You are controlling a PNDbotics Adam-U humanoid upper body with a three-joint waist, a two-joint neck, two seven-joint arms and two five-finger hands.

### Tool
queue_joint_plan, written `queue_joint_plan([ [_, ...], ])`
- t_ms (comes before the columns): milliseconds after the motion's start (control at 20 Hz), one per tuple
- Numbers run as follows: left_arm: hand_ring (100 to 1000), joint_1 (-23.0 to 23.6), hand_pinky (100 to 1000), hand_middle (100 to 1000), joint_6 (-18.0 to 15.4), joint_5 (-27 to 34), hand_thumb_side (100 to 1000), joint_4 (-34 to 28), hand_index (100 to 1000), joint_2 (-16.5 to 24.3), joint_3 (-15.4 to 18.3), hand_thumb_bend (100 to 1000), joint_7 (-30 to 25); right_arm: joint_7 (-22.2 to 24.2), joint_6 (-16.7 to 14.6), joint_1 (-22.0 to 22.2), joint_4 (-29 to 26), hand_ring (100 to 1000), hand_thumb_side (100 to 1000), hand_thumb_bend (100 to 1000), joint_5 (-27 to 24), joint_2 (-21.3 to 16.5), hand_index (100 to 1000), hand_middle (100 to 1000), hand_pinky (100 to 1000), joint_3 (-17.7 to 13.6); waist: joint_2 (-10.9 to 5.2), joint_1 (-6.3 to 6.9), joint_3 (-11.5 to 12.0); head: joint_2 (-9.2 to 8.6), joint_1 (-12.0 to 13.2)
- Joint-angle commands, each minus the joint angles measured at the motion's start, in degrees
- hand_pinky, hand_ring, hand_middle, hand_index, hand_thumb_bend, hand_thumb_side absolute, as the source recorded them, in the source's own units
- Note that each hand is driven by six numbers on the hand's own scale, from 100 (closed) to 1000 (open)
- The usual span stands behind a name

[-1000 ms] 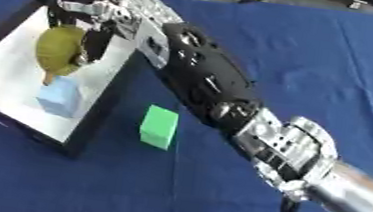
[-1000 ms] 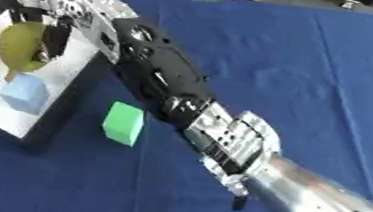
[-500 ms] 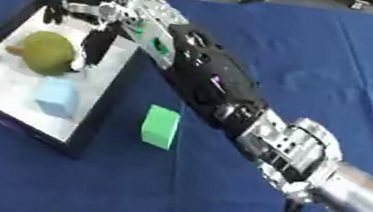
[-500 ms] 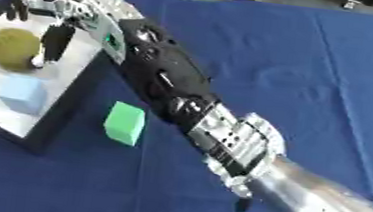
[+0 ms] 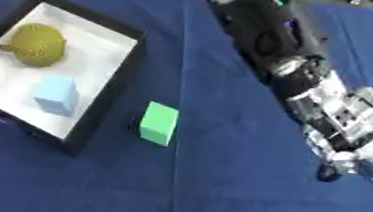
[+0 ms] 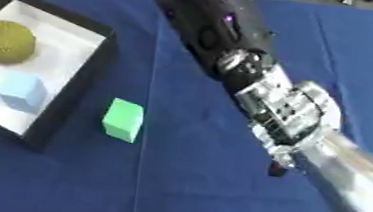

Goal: Pick up objects on the table and place them in the box.

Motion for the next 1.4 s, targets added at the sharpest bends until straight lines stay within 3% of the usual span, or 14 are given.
queue_joint_plan([
  [50,791,-0.1,682,848,-0.1,-0.5,581,-0.4,870,2.6,1.1,570,0.4,0.3,1.9,0.7,-7.4,868,262,452,-4.8,-7.4,857,769,906,-0.9,-1.71,-0.3,-0.2,0.29,1.3],
  [400,790,0.1,683,848,0.1,-0.5,580,-0.4,870,2.7,0.9,570,0.2,0.3,3.8,7.1,-18.7,867,283,471,-8.8,-17.1,854,769,901,-1.0,-1.64,0.07,-1.3,0.21,2.7],
  [650,790,0.3,683,847,0.1,-0.4,581,-0.3,870,2.6,0.8,570,0.1,0.8,5.3,11.7,-25.1,866,315,459,-11.5,-20.4,852,768,900,-0.3,-1.72,0.27,-1.7,0.03,3.0],
  [1100,789,0.7,682,847,0.1,-0.3,582,0.0,869,2.5,0.6,569,0.0,2.5,9.5,17.8,-32.7,869,384,414,-10.8,-18.8,858,771,905,2.7,-1.77,0.04,-2.2,0.35,3.2],
  [1350,789,0.7,682,846,0.2,-0.3,582,0.1,868,2.4,0.5,568,-0.1,4.6,9.4,19.4,-35.7,870,402,406,-10.9,-17.1,860,772,908,4.4,-1.58,-0.24,-2.2,0.36,3.6],
  [1400,789,0.7,682,846,0.2,-0.3,582,0.1,868,2.4,0.5,569,-0.1,5.1,9.2,19.5,-35.9,871,362,537,-10.9,-16.9,860,770,908,4.8,-1.56,-0.3,-2.2,0.36,3.7],
])
